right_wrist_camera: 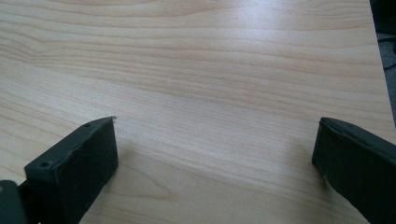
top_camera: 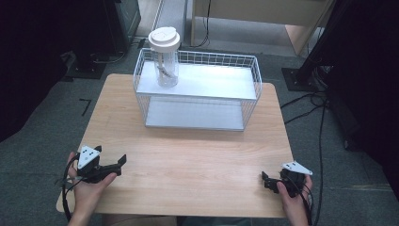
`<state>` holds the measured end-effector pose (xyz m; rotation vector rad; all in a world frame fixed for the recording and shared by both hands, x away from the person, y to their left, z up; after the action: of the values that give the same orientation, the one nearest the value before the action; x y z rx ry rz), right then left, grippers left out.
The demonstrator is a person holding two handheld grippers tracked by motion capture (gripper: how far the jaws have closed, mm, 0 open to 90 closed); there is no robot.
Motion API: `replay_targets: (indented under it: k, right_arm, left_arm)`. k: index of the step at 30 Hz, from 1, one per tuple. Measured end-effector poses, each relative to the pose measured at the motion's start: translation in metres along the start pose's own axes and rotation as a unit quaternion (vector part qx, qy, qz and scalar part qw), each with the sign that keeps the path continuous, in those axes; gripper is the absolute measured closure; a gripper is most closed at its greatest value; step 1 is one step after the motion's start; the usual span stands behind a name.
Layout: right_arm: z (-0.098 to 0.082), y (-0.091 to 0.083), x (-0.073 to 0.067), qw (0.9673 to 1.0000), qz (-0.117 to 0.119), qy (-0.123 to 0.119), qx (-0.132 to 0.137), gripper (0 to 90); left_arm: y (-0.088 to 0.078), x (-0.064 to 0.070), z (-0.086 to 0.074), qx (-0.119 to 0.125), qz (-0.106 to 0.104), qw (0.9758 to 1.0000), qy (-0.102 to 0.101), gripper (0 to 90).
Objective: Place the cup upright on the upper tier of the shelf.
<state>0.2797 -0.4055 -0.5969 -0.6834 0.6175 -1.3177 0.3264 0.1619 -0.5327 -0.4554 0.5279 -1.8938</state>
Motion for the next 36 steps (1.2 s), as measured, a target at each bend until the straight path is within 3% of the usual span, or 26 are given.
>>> replay_targets:
  k: [3, 4, 7, 11, 12, 18, 24, 26, 29, 36]
  right_arm:
    - [0.0, 0.0, 0.0, 1.0, 0.0, 0.0, 0.0, 0.0]
    - [0.0, 0.0, 0.0, 1.0, 0.0, 0.0, 0.0, 0.0]
    - [0.0, 0.0, 0.0, 1.0, 0.0, 0.0, 0.0, 0.0]
    - [0.0, 0.0, 0.0, 1.0, 0.0, 0.0, 0.0, 0.0]
    - [0.0, 0.0, 0.0, 1.0, 0.0, 0.0, 0.0, 0.0]
    - [0.0, 0.0, 0.0, 1.0, 0.0, 0.0, 0.0, 0.0]
    - [0.0, 0.0, 0.0, 1.0, 0.0, 0.0, 0.0, 0.0]
    - [0.0, 0.0, 0.0, 1.0, 0.0, 0.0, 0.0, 0.0]
    - [0.0, 0.0, 0.0, 1.0, 0.0, 0.0, 0.0, 0.0]
    - [0.0, 0.0, 0.0, 1.0, 0.0, 0.0, 0.0, 0.0]
  left_arm:
    - [-0.002, -0.005, -0.009, -0.011, 0.007, 0.9999, 0.003, 0.0]
    - [-0.003, -0.01, -0.019, -0.022, 0.019, 0.9996, 0.005, 0.0]
    - [-0.007, -0.017, -0.032, -0.042, 0.021, 0.9989, 0.003, 0.0]
    - [-0.01, -0.022, -0.044, -0.064, 0.027, 0.9974, 0.019, 0.0]
    - [-0.009, -0.024, -0.049, -0.077, 0.031, 0.9961, 0.03, 0.0]
    - [-0.002, -0.026, -0.055, -0.098, 0.028, 0.9944, 0.03, 0.0]
    - [0.002, -0.027, -0.063, -0.13, 0.036, 0.9902, 0.038, 0.0]
    - [0.005, -0.029, -0.066, -0.149, 0.035, 0.9878, 0.026, 0.0]
    - [0.006, -0.03, -0.065, -0.149, 0.04, 0.9879, 0.019, 0.0]
    - [0.009, -0.027, -0.063, -0.149, 0.029, 0.9879, 0.029, 0.0]
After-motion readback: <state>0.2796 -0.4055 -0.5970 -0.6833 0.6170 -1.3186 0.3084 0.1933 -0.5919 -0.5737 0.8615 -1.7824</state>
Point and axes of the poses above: each handheld gripper's, and its own axes: y roughly forward along the jaws, z roughly out of its top, x roughly to its right, the point moved 10 cm from there along y, roughly forward along the jaws, and after that the axes turned 4 degrees about -x, right-handed, at the moved point
